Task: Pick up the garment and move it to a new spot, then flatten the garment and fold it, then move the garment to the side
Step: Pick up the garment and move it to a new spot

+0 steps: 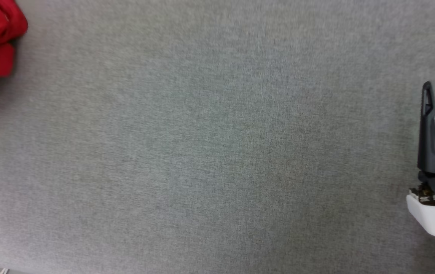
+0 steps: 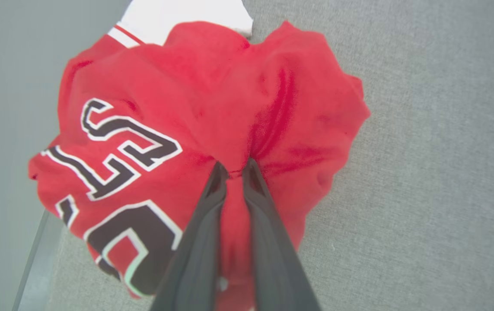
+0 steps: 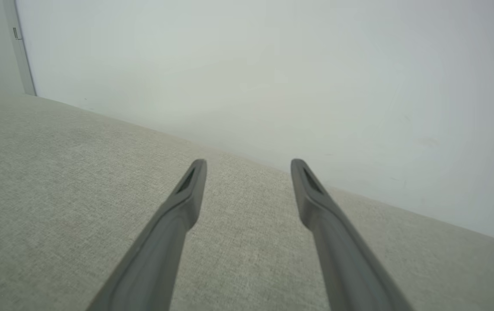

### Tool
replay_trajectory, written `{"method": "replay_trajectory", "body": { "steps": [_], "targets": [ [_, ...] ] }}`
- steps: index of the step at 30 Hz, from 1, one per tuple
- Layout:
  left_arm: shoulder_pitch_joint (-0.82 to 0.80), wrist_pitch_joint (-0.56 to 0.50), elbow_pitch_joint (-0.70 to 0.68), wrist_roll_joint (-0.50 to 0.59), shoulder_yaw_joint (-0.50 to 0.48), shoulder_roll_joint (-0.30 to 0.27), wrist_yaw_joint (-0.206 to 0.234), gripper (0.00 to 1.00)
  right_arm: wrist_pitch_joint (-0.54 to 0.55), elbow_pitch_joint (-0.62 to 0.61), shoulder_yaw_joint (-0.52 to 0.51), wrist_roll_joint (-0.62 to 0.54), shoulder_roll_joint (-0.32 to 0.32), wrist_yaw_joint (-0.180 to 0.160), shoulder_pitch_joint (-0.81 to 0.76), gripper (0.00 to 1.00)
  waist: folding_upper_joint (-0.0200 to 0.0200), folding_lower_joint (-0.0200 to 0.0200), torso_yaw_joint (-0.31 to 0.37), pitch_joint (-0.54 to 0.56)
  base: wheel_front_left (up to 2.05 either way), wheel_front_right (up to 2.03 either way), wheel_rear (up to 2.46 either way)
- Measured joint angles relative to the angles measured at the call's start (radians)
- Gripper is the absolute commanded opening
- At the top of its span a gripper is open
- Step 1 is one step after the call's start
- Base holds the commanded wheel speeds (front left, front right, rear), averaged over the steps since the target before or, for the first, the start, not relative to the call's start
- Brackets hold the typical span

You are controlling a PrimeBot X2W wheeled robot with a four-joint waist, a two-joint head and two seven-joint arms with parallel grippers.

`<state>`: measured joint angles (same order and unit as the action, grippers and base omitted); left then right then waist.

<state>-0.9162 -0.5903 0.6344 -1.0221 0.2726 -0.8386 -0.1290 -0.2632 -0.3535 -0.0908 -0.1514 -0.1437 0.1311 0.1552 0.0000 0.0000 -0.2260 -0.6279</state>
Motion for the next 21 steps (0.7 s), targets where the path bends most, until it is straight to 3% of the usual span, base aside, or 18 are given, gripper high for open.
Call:
{"method": "replay_trajectory", "body": {
  "steps": [9, 21],
  "targets": [
    [-0.061, 0.021, -0.167, 0.013, 0.104, -0.101, 0.000, 0.00, 0.000, 0.069, 0.006, 0.035, 0.042, 0.000, -0.012, 1.00, 0.0000, 0.0000, 0.007, 0.152, 0.00, 0.00, 0.00],
    [-0.216, -0.018, -0.414, 0.055, 0.255, -0.130, 0.000, 0.00, 0.000, 0.126, 0.005, 0.060, 0.085, 0.000, -0.039, 1.00, 0.0000, -0.0002, 0.068, 0.310, 0.00, 0.00, 0.00]
  ]
}}
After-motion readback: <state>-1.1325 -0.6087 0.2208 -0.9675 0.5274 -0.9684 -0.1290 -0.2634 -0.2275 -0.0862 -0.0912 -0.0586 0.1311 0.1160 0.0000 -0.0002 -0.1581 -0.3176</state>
